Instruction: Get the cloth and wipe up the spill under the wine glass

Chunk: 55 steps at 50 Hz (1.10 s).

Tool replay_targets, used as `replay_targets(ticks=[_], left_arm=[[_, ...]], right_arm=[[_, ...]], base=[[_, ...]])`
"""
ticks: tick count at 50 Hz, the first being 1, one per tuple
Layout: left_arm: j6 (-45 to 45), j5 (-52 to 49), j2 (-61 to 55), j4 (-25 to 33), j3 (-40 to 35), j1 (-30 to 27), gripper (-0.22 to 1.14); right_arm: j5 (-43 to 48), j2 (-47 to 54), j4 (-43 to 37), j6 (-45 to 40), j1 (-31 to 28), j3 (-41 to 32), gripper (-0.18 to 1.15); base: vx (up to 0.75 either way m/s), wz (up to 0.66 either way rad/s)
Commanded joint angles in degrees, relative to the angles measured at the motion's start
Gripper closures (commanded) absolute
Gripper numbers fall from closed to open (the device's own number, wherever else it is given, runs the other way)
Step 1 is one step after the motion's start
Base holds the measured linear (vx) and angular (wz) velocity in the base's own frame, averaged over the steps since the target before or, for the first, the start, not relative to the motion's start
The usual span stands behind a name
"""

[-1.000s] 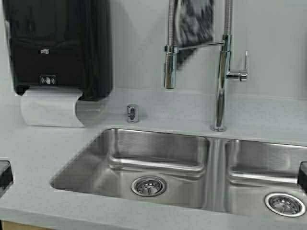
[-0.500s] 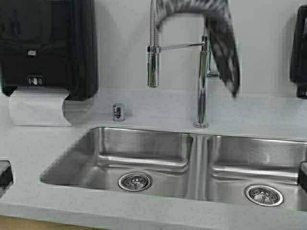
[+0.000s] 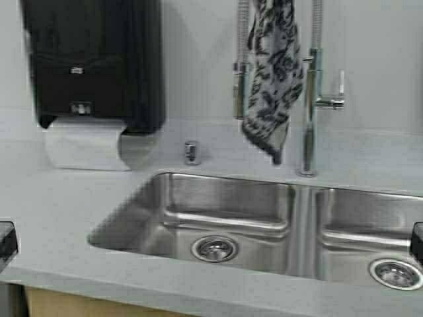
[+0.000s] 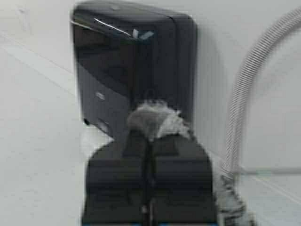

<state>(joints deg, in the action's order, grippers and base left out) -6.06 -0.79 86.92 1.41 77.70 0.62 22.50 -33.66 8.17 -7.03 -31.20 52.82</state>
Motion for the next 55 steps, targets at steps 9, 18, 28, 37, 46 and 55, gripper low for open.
replay_targets(ticks=[9,18,28,37,46,55], left_arm=[[-0.3,0.2,0.4,0.3,-0.7,0.0,0.89],[-0.3,0.3,0.4,0.3,-0.6,0.0,0.89],[-0.3,0.5,-0.1,0.3,-0.4,0.0,0.89],[-0.2,0.7,-0.3,0.3,-0.3,0.0,0.89],[-0.2,1.1,-0.2,0.3,-0.2,0.0,0.89],[-0.3,1.9,-0.3,0.3,0.0,0.0,0.89]], right_arm=[[1.0,-1.1,-0.3,0.1,0.6,-0.6,0.9],[1.0,-1.2,-0.7,0.0,0.6,-0.5,0.9],[1.1,-1.2,-1.1,-0.1,0.6,-0.4,0.9],[1.3,-1.2,-1.1,-0.1,0.6,-0.3,0.9],[1.8,-1.2,-1.1,-0.1,0.6,-0.4,0.9],[2.1,-0.8,-1.1,0.0,0.6,-0.3,0.9]], base=[[-0.02,0.28],[0.0,0.38],[0.03,0.5],[0.02,0.52],[0.02,0.51],[0.02,0.5]])
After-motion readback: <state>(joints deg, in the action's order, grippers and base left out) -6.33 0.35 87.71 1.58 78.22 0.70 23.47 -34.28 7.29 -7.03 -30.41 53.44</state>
